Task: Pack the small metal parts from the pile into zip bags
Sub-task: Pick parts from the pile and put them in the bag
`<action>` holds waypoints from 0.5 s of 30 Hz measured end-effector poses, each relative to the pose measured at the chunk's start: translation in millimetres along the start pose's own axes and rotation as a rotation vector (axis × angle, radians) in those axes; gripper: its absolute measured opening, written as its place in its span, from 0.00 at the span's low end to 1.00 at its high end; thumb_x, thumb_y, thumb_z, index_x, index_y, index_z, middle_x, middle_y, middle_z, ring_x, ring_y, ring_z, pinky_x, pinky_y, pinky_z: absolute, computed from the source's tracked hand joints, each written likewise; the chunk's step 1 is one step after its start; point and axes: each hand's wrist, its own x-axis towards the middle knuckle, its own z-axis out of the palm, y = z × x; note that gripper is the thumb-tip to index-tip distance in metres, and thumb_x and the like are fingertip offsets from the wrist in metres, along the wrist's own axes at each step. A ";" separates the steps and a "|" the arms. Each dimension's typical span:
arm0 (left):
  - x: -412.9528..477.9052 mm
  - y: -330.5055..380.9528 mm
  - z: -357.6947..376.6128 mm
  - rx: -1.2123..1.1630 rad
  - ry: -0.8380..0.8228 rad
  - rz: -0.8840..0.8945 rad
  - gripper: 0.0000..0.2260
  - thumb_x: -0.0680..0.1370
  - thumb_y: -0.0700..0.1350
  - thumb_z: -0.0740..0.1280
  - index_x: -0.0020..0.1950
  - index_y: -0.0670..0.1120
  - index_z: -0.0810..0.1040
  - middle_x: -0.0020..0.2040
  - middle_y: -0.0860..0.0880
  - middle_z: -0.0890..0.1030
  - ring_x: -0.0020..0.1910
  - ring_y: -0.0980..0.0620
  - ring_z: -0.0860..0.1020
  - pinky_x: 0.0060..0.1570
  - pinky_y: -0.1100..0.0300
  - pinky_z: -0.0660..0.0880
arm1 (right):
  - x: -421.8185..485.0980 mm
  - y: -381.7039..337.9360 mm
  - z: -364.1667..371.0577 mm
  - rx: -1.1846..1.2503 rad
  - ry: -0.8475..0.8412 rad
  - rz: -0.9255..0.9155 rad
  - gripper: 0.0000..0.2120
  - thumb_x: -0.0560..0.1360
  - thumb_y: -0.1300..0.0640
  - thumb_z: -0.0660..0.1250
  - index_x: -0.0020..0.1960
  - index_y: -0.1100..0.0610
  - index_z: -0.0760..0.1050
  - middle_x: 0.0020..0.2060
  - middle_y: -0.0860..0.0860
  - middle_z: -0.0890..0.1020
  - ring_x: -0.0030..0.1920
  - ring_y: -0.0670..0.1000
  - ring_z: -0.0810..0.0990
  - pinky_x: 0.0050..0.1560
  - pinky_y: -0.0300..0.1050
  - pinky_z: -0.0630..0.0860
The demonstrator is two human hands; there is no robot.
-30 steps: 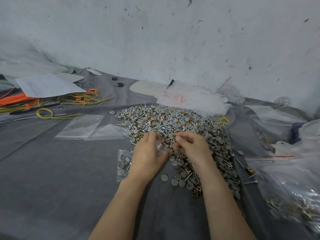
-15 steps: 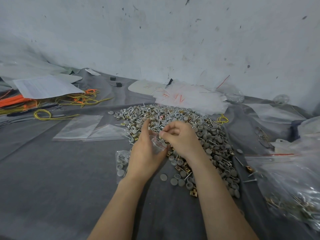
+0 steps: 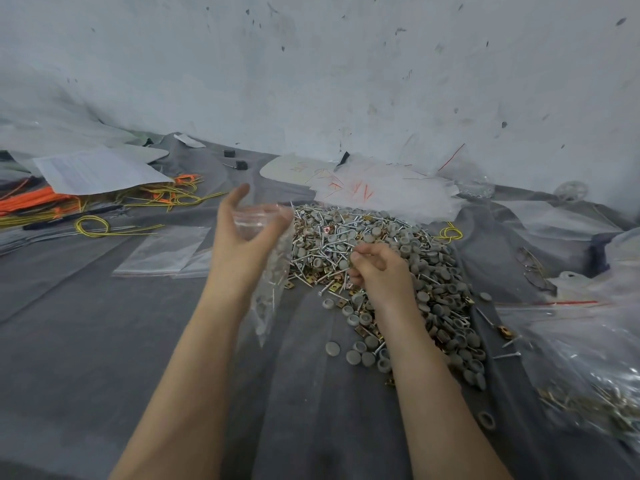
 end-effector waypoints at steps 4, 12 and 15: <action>8.9 13.7 1.9 -0.323 -0.058 -0.093 0.29 0.66 0.49 0.72 0.66 0.52 0.69 0.58 0.48 0.80 0.54 0.52 0.81 0.57 0.56 0.75 | -0.8 3.2 3.4 -0.014 -0.026 0.018 0.06 0.76 0.64 0.66 0.46 0.53 0.76 0.38 0.49 0.81 0.34 0.43 0.78 0.35 0.33 0.76; 8.4 26.0 16.8 -0.411 -0.177 -0.115 0.28 0.71 0.44 0.70 0.69 0.47 0.67 0.57 0.48 0.80 0.53 0.53 0.81 0.57 0.56 0.75 | -0.1 7.8 3.0 0.049 -0.034 0.045 0.07 0.76 0.65 0.66 0.44 0.54 0.76 0.35 0.49 0.81 0.28 0.38 0.77 0.32 0.32 0.75; 7.9 26.4 19.9 -0.343 -0.192 -0.093 0.29 0.68 0.47 0.70 0.68 0.48 0.68 0.55 0.48 0.80 0.54 0.52 0.80 0.56 0.58 0.74 | 0.8 8.7 3.0 0.061 -0.027 0.056 0.07 0.76 0.65 0.67 0.44 0.54 0.77 0.34 0.48 0.81 0.29 0.39 0.77 0.32 0.32 0.76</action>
